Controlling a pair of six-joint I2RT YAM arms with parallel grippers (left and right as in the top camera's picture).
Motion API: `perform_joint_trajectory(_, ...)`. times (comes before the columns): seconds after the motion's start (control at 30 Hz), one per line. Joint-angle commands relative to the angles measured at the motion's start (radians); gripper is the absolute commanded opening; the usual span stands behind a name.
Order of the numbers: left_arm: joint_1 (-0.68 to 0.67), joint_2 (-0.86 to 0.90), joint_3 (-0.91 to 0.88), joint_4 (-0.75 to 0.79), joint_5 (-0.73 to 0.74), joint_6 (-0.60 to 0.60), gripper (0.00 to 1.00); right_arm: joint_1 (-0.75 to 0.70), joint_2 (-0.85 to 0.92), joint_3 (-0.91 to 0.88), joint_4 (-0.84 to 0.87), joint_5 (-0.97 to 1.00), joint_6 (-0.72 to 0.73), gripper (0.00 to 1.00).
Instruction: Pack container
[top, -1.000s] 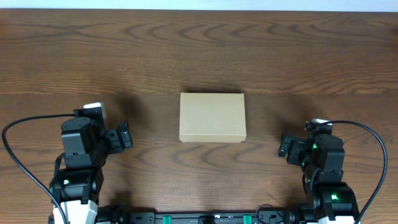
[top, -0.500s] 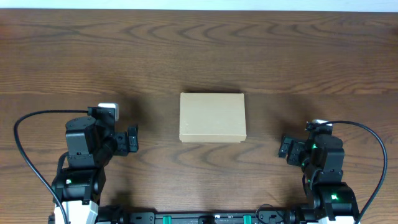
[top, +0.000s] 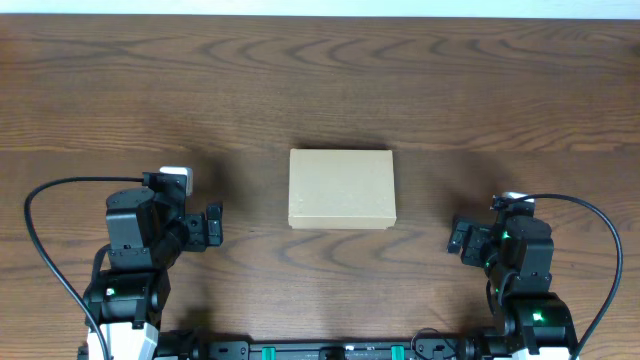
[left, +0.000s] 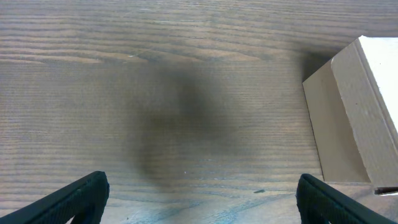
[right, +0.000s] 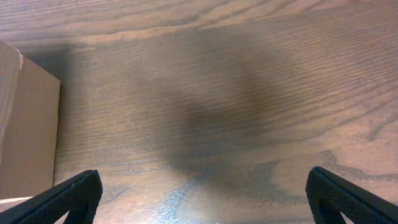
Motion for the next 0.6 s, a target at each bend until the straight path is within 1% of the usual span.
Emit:
perform_joint_trajectory(0.0,-0.004,-0.006,0.003,-0.002,0.01,0.014,0.95,0.004,-0.005,-0.005,0.0,0.01,0.01,0.99)
perform_joint_trajectory(0.17,-0.004,-0.006,0.003,-0.002,0.01,0.014,0.95,0.02,-0.018,-0.005,-0.001,0.01,0.011,0.99)
perform_joint_trajectory(0.27,-0.004,-0.006,0.003,-0.002,0.01,0.014,0.95,0.054,-0.077,-0.005,0.01,0.035,-0.031,0.99)
perform_joint_trajectory(0.4,-0.004,-0.006,0.003,-0.002,0.01,0.014,0.95,0.116,-0.206,-0.006,0.118,-0.008,-0.191,0.99)
perform_joint_trajectory(0.5,-0.004,-0.006,0.003,-0.002,0.01,0.014,0.95,0.138,-0.291,-0.006,0.168,-0.017,-0.269,0.99)
perform_joint_trajectory(0.57,-0.004,-0.006,0.003,-0.002,0.01,0.014,0.95,0.15,-0.34,-0.006,0.169,-0.017,-0.299,0.99)
